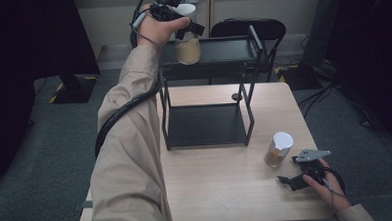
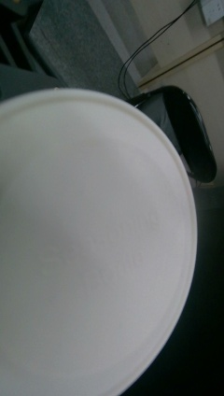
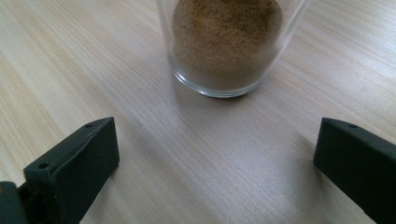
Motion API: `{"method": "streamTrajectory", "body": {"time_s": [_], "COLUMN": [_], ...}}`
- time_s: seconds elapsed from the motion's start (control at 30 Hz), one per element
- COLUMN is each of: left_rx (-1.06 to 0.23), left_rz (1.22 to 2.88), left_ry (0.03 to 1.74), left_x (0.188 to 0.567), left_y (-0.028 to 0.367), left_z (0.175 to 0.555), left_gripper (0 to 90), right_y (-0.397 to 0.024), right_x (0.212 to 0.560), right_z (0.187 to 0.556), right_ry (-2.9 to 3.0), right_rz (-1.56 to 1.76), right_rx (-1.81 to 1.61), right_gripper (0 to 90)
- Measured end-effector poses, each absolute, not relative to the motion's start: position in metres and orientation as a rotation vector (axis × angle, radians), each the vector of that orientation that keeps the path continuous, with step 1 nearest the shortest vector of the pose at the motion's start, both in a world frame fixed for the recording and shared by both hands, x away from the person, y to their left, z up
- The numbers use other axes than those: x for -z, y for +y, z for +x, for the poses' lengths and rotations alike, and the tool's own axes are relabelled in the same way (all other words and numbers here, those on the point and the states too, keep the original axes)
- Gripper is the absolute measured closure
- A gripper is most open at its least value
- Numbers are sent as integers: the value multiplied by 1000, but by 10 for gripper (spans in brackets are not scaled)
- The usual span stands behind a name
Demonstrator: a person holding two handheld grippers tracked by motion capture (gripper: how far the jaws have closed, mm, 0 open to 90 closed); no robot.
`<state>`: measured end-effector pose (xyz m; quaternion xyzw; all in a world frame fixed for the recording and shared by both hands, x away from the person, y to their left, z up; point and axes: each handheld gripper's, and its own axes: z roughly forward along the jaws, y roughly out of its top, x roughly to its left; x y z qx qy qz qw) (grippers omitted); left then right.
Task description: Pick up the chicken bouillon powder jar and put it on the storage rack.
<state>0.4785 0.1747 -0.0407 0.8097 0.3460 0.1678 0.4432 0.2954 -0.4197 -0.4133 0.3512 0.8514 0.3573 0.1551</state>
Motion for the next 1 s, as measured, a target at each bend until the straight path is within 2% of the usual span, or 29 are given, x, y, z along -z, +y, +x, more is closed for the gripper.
{"method": "streamTrajectory", "body": {"time_s": [0.4, 1.0], "left_rx": [-426, -455], "left_rz": [2027, 2042], "left_ry": [877, 872], "left_x": [48, 54], "left_y": [170, 163], "left_z": [499, 499], "left_gripper": [359, 354], "right_y": [-420, -420], "right_x": [413, 413], "right_z": [296, 296], "right_ry": [2440, 2440], "right_rz": [1004, 1004], "right_rx": [-1024, -1024], "right_gripper": [0, 0]}}
